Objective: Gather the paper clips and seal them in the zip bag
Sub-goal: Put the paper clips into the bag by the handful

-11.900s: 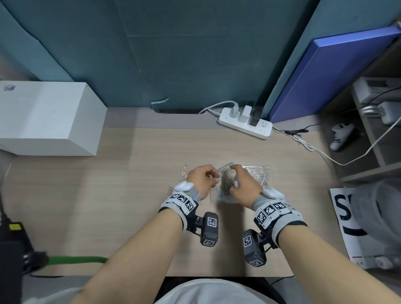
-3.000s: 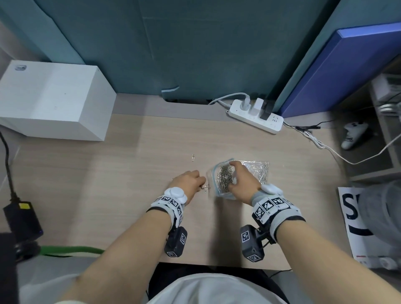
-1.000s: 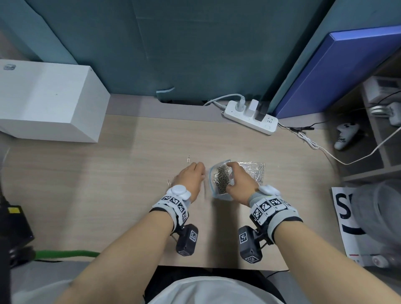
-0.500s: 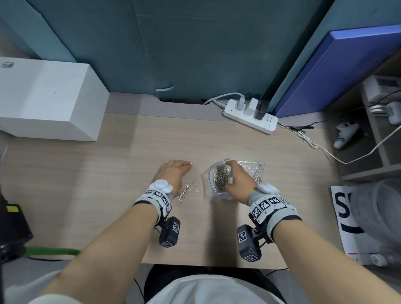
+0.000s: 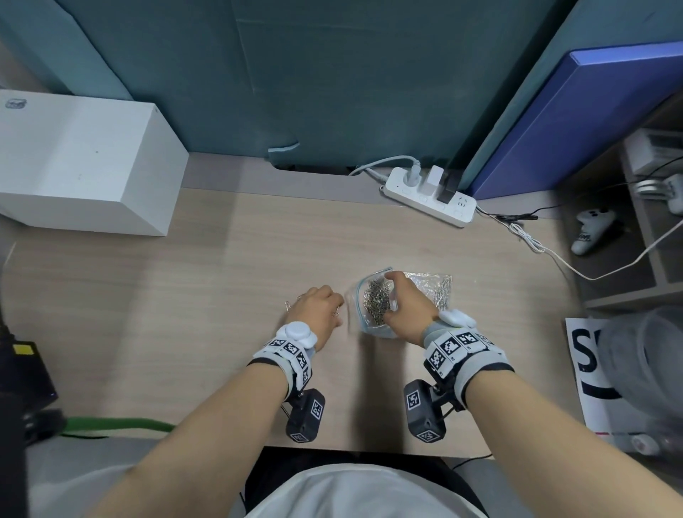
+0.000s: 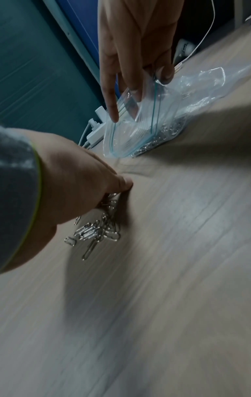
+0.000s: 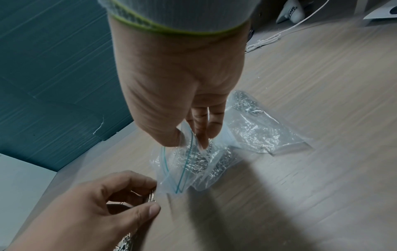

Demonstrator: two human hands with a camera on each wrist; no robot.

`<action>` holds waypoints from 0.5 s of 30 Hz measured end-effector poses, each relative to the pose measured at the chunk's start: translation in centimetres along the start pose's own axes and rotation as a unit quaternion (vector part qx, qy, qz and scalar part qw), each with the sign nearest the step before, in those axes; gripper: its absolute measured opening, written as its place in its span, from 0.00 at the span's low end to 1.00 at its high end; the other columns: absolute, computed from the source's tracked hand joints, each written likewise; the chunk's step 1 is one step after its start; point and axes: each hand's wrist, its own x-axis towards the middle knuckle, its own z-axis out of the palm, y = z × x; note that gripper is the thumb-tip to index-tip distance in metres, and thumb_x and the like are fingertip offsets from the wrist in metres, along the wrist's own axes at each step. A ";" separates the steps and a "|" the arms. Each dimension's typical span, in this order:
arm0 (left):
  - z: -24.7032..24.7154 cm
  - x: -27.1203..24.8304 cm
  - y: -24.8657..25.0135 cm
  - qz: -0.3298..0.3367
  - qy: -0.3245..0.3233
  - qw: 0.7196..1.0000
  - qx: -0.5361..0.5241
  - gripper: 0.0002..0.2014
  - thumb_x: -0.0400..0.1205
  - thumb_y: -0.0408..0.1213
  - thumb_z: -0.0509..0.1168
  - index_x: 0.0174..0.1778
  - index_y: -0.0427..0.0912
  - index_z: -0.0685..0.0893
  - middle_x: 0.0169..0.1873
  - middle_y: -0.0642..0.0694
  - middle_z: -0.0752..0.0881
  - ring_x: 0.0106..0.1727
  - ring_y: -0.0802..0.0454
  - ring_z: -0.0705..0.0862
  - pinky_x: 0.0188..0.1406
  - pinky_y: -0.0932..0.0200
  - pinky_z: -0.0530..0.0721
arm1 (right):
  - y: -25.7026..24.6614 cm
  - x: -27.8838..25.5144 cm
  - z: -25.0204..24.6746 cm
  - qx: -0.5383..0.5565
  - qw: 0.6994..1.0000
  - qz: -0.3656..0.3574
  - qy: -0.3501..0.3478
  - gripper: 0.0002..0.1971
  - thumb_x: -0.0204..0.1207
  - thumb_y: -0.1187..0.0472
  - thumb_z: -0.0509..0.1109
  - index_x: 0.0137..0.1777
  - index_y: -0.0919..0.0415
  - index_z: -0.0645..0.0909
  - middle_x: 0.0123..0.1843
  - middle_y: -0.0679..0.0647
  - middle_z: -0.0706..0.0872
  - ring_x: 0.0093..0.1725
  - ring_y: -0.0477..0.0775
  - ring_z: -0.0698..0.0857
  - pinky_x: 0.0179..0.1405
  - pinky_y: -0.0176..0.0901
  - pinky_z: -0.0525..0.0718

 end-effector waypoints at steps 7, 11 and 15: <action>-0.5 0.6 0.5 -0.001 -0.020 0.998 0.057 0.07 0.83 0.29 0.65 0.54 0.44 0.82 0.49 0.42 0.82 0.50 0.37 0.82 0.44 0.45 0.85 | 0.0 -0.1 0.0 0.000 1.000 0.000 -0.002 0.39 0.70 0.63 0.68 0.81 0.45 0.59 0.71 0.55 0.78 0.54 0.59 0.85 0.56 0.55 0.85; -0.8 0.8 0.9 -0.008 -0.033 0.997 0.074 0.09 0.81 0.27 0.60 0.54 0.41 0.81 0.50 0.39 0.82 0.48 0.35 0.82 0.38 0.50 0.77 | 0.0 0.0 0.0 -0.002 1.000 0.000 0.000 0.39 0.71 0.64 0.68 0.81 0.45 0.59 0.72 0.56 0.78 0.55 0.60 0.86 0.56 0.54 0.85; -0.9 0.8 0.5 0.005 -0.003 0.997 0.074 0.05 0.82 0.30 0.63 0.52 0.39 0.81 0.50 0.40 0.80 0.49 0.36 0.80 0.36 0.50 0.72 | 0.1 -0.1 0.0 -0.002 1.000 -0.003 0.001 0.39 0.72 0.64 0.69 0.82 0.46 0.59 0.72 0.56 0.78 0.55 0.60 0.85 0.57 0.55 0.85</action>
